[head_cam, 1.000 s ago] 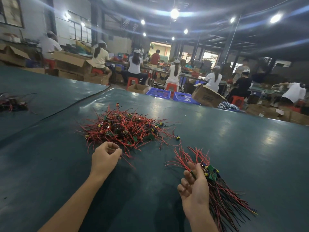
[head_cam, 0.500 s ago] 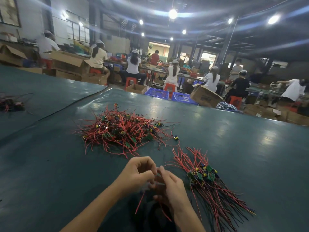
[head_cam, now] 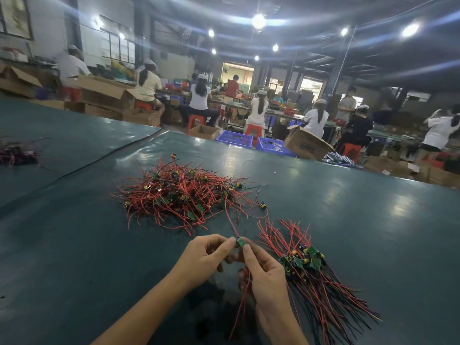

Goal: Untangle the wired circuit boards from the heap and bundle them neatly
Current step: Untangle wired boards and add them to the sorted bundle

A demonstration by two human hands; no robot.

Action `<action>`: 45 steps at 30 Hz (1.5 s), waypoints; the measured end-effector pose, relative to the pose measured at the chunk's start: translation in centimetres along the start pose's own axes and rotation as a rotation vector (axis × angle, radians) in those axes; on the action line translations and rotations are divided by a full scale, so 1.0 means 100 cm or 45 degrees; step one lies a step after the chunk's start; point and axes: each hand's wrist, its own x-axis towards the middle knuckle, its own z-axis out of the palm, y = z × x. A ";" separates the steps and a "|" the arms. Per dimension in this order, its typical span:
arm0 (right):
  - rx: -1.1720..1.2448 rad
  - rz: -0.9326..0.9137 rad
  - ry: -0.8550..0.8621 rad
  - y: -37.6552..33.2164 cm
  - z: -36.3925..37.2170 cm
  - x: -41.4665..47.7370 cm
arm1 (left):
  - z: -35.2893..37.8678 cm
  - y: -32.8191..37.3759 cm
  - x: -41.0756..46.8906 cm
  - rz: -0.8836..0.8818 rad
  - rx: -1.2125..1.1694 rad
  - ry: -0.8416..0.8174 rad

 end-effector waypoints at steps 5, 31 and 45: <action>-0.045 0.033 -0.083 0.001 -0.001 -0.001 | 0.003 0.001 0.002 -0.103 -0.250 0.033; -0.776 -0.919 0.355 0.001 -0.009 -0.002 | -0.008 -0.002 0.010 -0.208 -1.032 0.180; -0.358 -0.268 0.167 0.000 0.002 -0.007 | 0.003 0.001 0.001 -0.216 -0.566 -0.124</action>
